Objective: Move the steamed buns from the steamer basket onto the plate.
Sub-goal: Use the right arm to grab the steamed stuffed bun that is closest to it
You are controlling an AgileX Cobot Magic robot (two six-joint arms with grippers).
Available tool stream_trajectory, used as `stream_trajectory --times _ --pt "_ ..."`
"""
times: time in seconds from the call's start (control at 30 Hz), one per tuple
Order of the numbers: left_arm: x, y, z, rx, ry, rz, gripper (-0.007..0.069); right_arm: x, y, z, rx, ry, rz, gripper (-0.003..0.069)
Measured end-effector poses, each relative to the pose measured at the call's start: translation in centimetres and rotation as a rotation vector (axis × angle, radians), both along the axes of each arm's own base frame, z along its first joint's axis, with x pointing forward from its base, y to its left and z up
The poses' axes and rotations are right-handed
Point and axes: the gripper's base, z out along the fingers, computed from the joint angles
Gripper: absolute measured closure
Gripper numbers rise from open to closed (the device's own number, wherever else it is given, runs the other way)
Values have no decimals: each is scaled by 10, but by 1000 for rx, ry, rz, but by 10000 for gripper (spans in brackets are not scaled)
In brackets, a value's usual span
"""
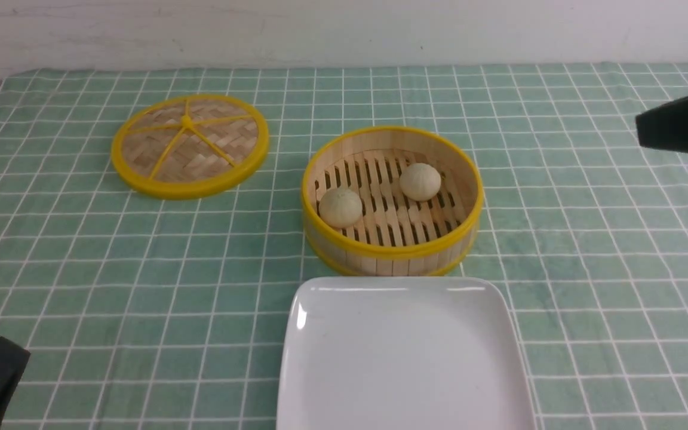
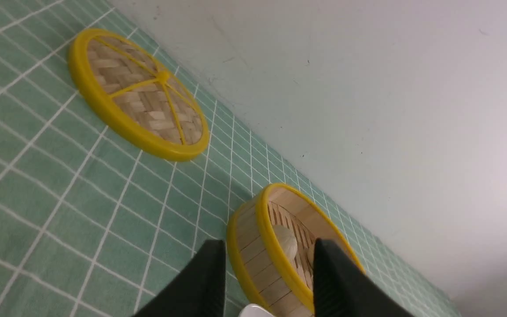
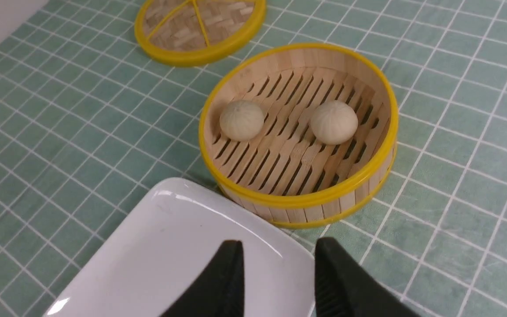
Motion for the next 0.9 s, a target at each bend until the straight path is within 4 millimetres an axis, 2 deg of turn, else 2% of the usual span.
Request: stream_trajectory --times 0.1,0.2,0.37,0.4,0.47,0.57,0.67,0.83,0.9 --pt "0 -3 30 132 0 -32 241 21 3 5 -35 -40 56 372" --pt "7 -6 54 223 49 -69 214 42 6 12 -36 -46 81 333" --pt "26 -9 80 294 95 -103 209 78 15 29 2 22 162 265" --pt "27 -10 81 297 95 -105 209 77 15 32 1 19 168 265" --pt "39 -12 89 325 110 -122 209 96 23 31 -24 73 243 253" --pt "55 -16 89 336 155 -163 209 118 32 25 -104 96 292 250" --pt "64 -20 85 329 189 -206 209 131 38 20 -171 96 303 250" --pt "74 -27 83 343 179 -276 209 159 55 -9 -253 154 323 248" --pt "76 -30 86 327 138 -311 209 171 72 -29 -289 191 356 249"
